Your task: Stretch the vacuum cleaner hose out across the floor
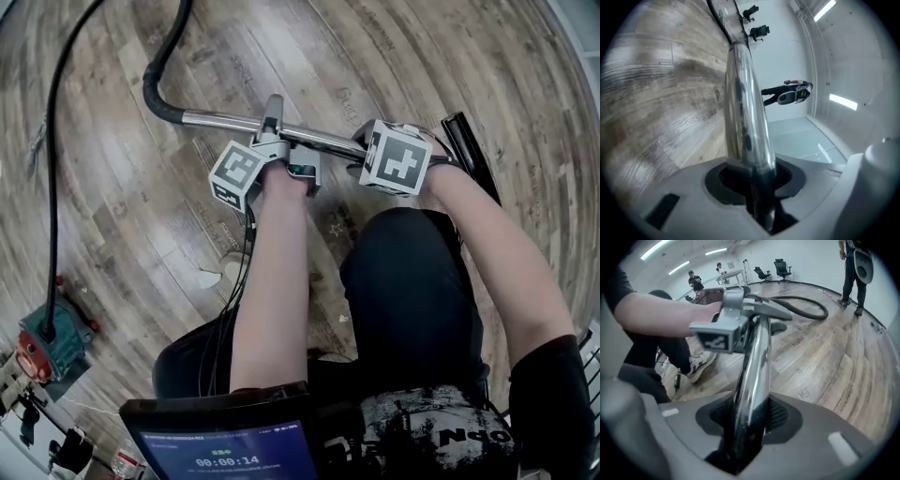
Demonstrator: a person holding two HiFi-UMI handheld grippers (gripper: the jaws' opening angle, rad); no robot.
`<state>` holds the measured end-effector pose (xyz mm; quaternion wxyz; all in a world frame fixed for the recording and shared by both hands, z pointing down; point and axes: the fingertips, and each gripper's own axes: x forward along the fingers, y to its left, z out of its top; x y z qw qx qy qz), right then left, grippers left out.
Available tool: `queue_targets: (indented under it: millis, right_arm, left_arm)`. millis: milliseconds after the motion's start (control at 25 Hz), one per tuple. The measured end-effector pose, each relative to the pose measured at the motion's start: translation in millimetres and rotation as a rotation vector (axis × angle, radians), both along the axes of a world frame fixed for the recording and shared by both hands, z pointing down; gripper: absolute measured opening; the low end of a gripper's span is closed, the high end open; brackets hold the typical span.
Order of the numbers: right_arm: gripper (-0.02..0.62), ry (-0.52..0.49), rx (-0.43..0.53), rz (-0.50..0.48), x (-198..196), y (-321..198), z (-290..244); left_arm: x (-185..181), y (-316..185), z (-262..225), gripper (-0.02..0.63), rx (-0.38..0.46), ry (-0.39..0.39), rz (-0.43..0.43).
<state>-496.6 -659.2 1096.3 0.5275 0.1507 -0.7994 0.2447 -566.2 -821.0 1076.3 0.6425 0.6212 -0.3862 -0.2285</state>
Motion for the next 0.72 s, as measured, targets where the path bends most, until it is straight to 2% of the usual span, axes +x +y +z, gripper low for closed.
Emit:
queue_targets:
  millis: [120,160,240,360,480,600,720]
  right_arm:
    - [0.166,-0.057,-0.047,-0.045,25,21,-12]
    - [0.166,-0.082,-0.059,-0.055,34,27,-14]
    - [0.166,-0.104,-0.055,-0.052,52,34,-14]
    - [0.169,-0.025,0.027,-0.001,72,30,6]
    - [0.206,0.075,0.106,0.05,78,22,27]
    - [0.221,0.188,0.181,0.027,73,12,38]
    - [0.194,0.247,0.25,0.03,61,-5,41]
  left_arm:
    - [-43,-27,-14,0.089,0.058,0.046,-0.119]
    - [-50,-32,-18,0.083,0.078,0.052,-0.126]
    - [-44,-33,-27,0.06,0.098,0.056,-0.082]
    - [-29,-25,-34,0.04,0.094,0.038,-0.071]
    - [-27,-20,-39,0.038,0.1,-0.045,-0.079]
    - [-31,-15,-40,0.04,0.082,-0.131,-0.102]
    - [-33,-10,-41,0.039,0.058,-0.173,-0.138]
